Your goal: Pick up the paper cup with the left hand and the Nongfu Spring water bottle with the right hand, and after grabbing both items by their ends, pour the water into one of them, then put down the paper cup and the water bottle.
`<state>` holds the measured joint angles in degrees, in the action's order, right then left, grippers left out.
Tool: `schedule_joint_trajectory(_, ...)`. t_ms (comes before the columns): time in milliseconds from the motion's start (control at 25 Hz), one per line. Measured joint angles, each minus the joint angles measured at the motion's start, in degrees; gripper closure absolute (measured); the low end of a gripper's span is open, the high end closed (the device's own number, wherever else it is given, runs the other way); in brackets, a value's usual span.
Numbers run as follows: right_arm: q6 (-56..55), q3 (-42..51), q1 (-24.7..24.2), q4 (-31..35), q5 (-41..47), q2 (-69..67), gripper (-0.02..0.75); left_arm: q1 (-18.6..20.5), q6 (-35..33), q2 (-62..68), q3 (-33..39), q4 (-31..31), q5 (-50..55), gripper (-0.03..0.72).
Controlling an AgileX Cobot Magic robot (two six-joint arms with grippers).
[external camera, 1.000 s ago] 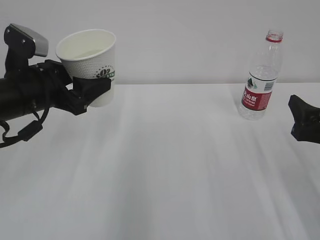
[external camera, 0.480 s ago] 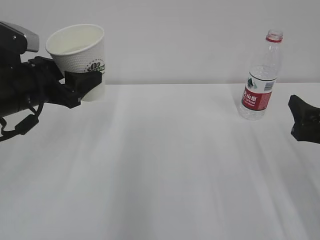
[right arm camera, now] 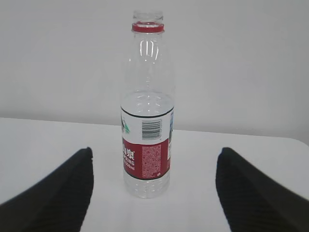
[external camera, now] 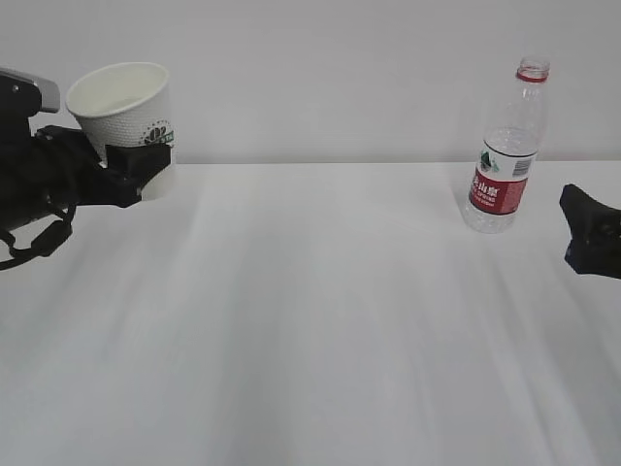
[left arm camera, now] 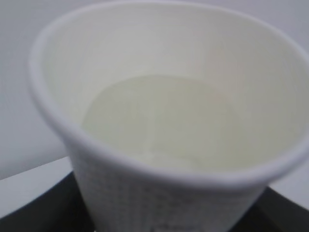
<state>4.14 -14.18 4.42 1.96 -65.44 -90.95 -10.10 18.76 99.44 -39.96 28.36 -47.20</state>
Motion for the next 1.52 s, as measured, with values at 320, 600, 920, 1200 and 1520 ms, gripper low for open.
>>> schedule_joint_trajectory(320,0.0,0.0,0.0,0.0,0.0,0.0,0.145,2.0,-3.4,0.4,0.0,-4.7,-0.8,0.190)
schedule_joint_trajectory(600,0.0,0.0,0.0,0.0,0.0,0.0,0.145,6.4,-3.6,0.4,0.0,-5.6,-1.0,0.190)
schedule_joint_trajectory(920,0.0,0.0,0.0,0.0,0.0,0.0,0.145,9.5,-3.7,0.4,0.0,-7.2,-1.1,0.190)
schedule_joint_trajectory(1200,0.0,0.0,0.0,0.0,0.0,0.0,0.145,10.5,-3.8,0.4,0.0,-9.6,-2.5,0.190)
schedule_joint_trajectory(1520,0.0,0.0,0.0,0.0,0.0,0.0,0.145,12.5,-3.9,1.6,0.0,-10.2,-4.0,0.190)
